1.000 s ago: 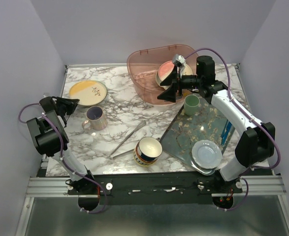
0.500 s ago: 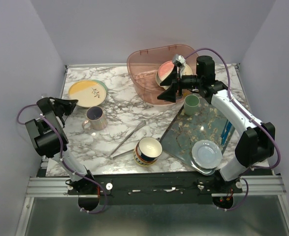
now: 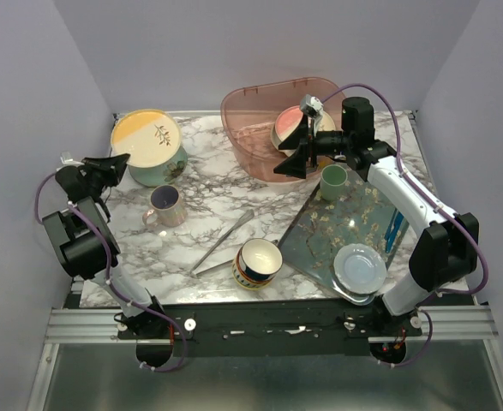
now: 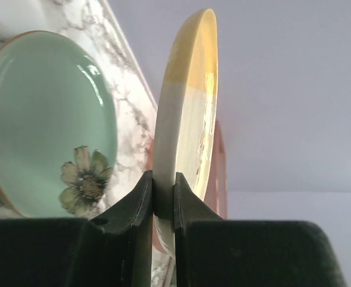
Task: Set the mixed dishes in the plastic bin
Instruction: Pick up the plate at the center of the board.
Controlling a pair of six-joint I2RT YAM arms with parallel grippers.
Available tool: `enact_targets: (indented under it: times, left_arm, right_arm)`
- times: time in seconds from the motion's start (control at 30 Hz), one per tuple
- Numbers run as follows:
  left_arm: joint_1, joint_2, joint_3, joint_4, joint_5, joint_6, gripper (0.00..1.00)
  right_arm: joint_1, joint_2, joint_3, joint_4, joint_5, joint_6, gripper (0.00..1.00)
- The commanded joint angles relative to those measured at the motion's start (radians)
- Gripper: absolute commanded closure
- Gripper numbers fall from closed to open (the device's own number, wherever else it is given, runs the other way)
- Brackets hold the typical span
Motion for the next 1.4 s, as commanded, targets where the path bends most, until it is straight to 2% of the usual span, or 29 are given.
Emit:
enact_targets:
  times: [0.0,0.43,0.87,1.03,1.2,1.27,1.37]
  left_arm:
    - [0.039,-0.093,0.035,0.271,0.030,-0.168,1.00]
    - [0.011,-0.188,-0.034,0.461,0.022,-0.380,1.00]
    - [-0.093,-0.334,-0.128,0.492,-0.005,-0.422,1.00]
    - [-0.173,-0.376,-0.164,0.501,-0.030,-0.428,1.00]
    - [-0.259,-0.418,-0.217,0.510,-0.082,-0.422,1.00]
    - [-0.297,-0.432,-0.230,0.525,-0.096,-0.420,1.00]
    - [-0.358,-0.461,-0.243,0.509,-0.126,-0.406,1.00]
  right_arm:
    - [-0.004,-0.006,-0.013,0.014,-0.036,-0.007,0.00]
    - [-0.005,-0.018,-0.010,0.016,-0.048,0.010,0.00]
    - [-0.005,-0.061,-0.027,0.100,-0.056,0.119,0.00]
    - [-0.005,-0.092,-0.051,0.189,-0.056,0.260,0.00]
    - [-0.005,-0.124,-0.134,0.412,-0.054,0.459,0.00]
    - [-0.005,-0.135,-0.166,0.512,-0.021,0.570,0.00]
    - [-0.005,-0.145,-0.206,0.565,0.067,0.670,0.01]
